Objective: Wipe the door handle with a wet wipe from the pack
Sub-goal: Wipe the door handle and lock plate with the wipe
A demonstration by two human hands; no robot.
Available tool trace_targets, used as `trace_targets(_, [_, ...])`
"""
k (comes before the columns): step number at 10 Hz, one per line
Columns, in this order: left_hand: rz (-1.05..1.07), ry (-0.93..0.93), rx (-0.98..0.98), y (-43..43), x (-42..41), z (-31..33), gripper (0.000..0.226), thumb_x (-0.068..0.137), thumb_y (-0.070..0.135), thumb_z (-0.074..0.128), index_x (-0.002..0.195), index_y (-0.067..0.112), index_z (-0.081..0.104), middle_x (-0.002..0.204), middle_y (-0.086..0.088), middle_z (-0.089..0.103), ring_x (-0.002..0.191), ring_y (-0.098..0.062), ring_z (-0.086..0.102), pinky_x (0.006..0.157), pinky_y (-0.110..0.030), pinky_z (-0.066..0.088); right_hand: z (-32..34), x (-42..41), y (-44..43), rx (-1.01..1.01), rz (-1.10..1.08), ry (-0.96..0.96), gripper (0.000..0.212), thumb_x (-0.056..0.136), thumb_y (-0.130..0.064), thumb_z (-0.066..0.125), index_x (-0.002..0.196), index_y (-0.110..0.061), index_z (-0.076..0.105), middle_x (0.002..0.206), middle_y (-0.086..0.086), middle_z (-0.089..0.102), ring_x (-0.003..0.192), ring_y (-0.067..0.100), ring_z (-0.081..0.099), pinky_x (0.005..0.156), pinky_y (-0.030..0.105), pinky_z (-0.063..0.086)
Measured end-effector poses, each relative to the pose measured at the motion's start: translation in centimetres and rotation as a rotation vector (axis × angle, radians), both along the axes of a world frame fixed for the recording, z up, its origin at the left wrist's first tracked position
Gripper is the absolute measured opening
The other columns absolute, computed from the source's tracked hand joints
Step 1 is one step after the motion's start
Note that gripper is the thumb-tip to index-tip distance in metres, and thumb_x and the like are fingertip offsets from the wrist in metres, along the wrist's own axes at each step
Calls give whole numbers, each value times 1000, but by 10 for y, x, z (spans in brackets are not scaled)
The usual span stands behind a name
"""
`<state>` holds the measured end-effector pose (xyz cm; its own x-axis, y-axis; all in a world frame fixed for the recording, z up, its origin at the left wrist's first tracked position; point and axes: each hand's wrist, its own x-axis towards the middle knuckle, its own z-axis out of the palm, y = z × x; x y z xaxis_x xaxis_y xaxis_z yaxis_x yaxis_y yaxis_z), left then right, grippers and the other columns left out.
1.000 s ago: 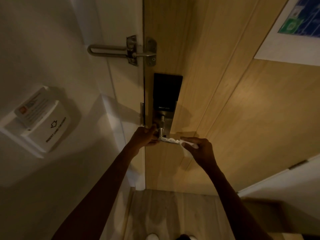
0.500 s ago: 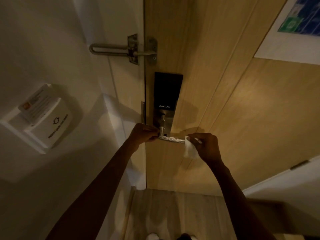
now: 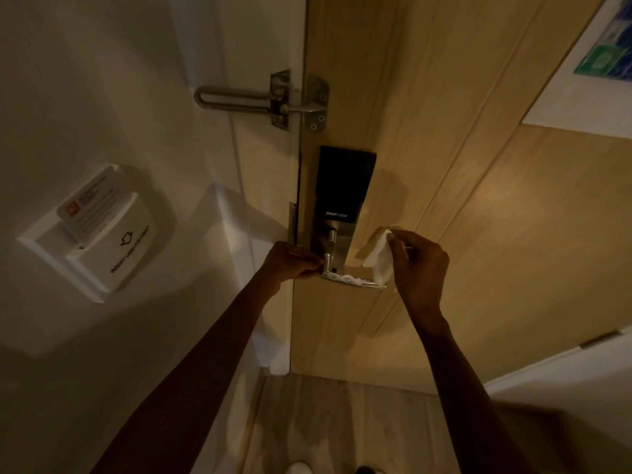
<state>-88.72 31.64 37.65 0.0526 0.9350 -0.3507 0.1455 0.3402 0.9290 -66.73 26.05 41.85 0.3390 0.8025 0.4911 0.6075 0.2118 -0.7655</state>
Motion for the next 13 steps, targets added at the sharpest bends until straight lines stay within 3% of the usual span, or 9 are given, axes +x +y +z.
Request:
trace_targets(2, [-6, -45, -15, 0, -1, -1, 21, 71, 2, 80, 90, -1, 73, 81, -10, 75, 70, -18, 74, 64, -25, 61, 9, 1, 6, 18, 12, -12, 18, 95, -24, 63, 105, -18, 77, 101, -8, 75, 88, 4, 70, 77, 27, 58])
trace_targets(3, [-18, -36, -25, 2, -1, -2, 12, 71, -2, 79, 77, 5, 72, 65, 2, 74, 63, -10, 72, 68, -26, 61, -8, -16, 0, -21, 158, -95, 15, 94, -18, 64, 99, -16, 78, 103, -8, 75, 93, 4, 70, 82, 22, 55])
trace_targets(4, [-19, -82, -53, 2, -3, -1, 12, 73, -3, 77, 75, 7, 71, 60, 5, 73, 59, -7, 72, 59, -22, 60, -28, -31, -12, -104, 263, -157, 13, 91, -20, 69, 99, -19, 79, 100, -4, 77, 91, 4, 72, 80, 12, 52])
trace_targets(7, [-76, -5, -5, 0, -6, 0, 21, 77, 5, 76, 97, 2, 72, 80, -2, 73, 64, -3, 71, 58, -15, 54, -33, -26, -21, -99, 323, -145, 11, 89, -18, 70, 96, -17, 78, 96, -9, 75, 86, 0, 69, 72, 9, 52])
trace_targets(8, [-88, 4, 6, 1, -7, -1, 20, 76, 6, 77, 95, 4, 73, 83, -3, 73, 64, -2, 71, 58, -16, 56, -35, -24, -11, -114, 264, -204, 16, 90, -20, 69, 104, -13, 74, 106, -1, 74, 93, 9, 67, 73, 24, 56])
trace_targets(9, [-100, 23, 21, 2, -7, -1, 24, 76, 8, 77, 99, 4, 72, 87, -5, 73, 65, -4, 71, 61, -17, 57, -40, -30, -10, -223, 359, -365, 24, 93, -27, 65, 110, -11, 71, 106, 9, 74, 91, 22, 69, 76, 26, 47])
trace_targets(11, [-111, -17, 22, 3, -9, -4, 24, 76, 8, 78, 99, 4, 73, 87, -3, 73, 68, -4, 72, 63, -17, 57, -38, -38, -5, -284, 404, -464, 34, 98, -38, 53, 93, -13, 76, 80, 6, 76, 70, 19, 69, 66, 28, 44])
trace_targets(12, [-123, -34, 16, 5, -9, -7, 13, 74, 6, 78, 85, 12, 73, 73, 5, 75, 68, -5, 72, 61, -17, 56, -33, -47, -7, -294, 427, -522, 55, 98, -48, 35, 93, -12, 75, 80, 7, 74, 70, 19, 68, 64, 23, 34])
trace_targets(13, [-149, -48, 43, 8, -8, -8, 20, 75, -8, 73, 73, 11, 68, 60, 10, 72, 60, -2, 71, 65, -21, 60, -33, -49, -9, -267, 470, -623, 60, 97, -48, 25, 100, -12, 73, 85, 10, 75, 75, 24, 70, 73, 29, 44])
